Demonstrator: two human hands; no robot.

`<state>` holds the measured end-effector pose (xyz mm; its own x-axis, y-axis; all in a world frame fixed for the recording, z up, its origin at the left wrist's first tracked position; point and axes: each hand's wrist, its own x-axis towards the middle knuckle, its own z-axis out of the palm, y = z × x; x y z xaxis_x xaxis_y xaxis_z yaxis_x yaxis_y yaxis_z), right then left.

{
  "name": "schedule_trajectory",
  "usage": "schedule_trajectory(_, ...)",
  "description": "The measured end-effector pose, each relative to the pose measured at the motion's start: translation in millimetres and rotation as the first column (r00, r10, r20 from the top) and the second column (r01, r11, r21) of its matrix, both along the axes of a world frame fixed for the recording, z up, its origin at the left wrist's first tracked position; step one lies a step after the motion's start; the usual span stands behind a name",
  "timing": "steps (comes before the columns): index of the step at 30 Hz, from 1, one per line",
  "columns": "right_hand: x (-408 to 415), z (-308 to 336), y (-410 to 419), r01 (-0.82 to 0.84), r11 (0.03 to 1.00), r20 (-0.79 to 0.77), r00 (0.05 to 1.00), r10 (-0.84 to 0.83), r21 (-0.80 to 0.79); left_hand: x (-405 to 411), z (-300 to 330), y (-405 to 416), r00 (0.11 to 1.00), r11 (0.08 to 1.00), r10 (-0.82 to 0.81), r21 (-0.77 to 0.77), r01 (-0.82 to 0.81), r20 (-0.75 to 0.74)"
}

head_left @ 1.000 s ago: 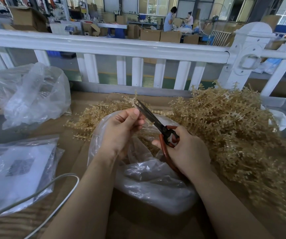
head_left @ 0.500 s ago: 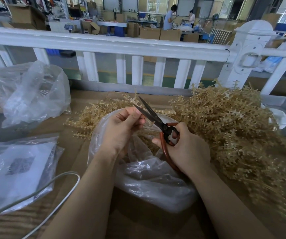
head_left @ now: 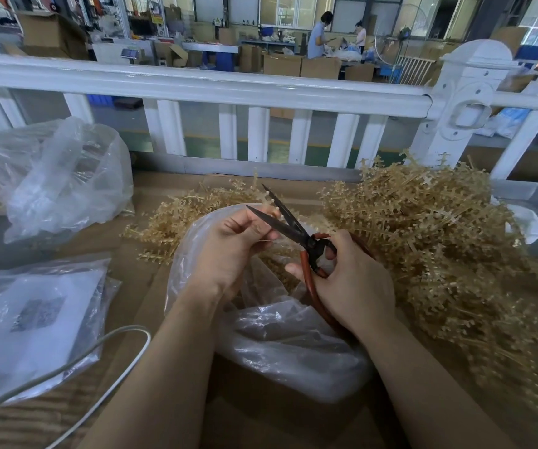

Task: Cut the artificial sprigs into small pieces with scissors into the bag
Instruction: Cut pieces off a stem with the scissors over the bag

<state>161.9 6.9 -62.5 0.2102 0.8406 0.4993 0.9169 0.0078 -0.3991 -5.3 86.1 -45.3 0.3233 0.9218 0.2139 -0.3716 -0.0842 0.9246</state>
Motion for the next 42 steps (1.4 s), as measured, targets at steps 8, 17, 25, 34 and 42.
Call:
schedule_trajectory(8, 0.9, -5.3, 2.6, 0.021, 0.999, 0.007, 1.000, -0.021, 0.031, 1.6, -2.4, -1.8, 0.999, 0.999, -0.047, -0.020, 0.047, 0.011)
schedule_trajectory(17, 0.4, -2.2, 3.8, 0.036, 0.998, 0.054, 0.998, -0.038, 0.044, 1.3, -0.7, -3.8, 0.998, 0.996, -0.054, -0.074, 0.057, 0.045)
schedule_trajectory(25, -1.3, -4.1, 4.2, 0.068, 0.997, 0.072, 0.995, -0.070, 0.028, -0.2, -0.3, -2.8, 0.997, 0.994, -0.064, -0.084, 0.067, 0.036)
schedule_trajectory(34, -3.3, -2.1, 3.2, 0.087, 0.992, 0.102, 0.990, -0.096, 0.086, 1.2, 1.6, -5.5, 0.998, 0.990, -0.046, -0.132, 0.051, 0.036)
schedule_trajectory(42, -5.5, -0.6, 4.1, 0.061, 0.990, 0.098, 0.993, -0.073, 0.128, 1.6, 3.9, -9.3, 0.995, 0.984, -0.039, -0.169, 0.055, 0.096)
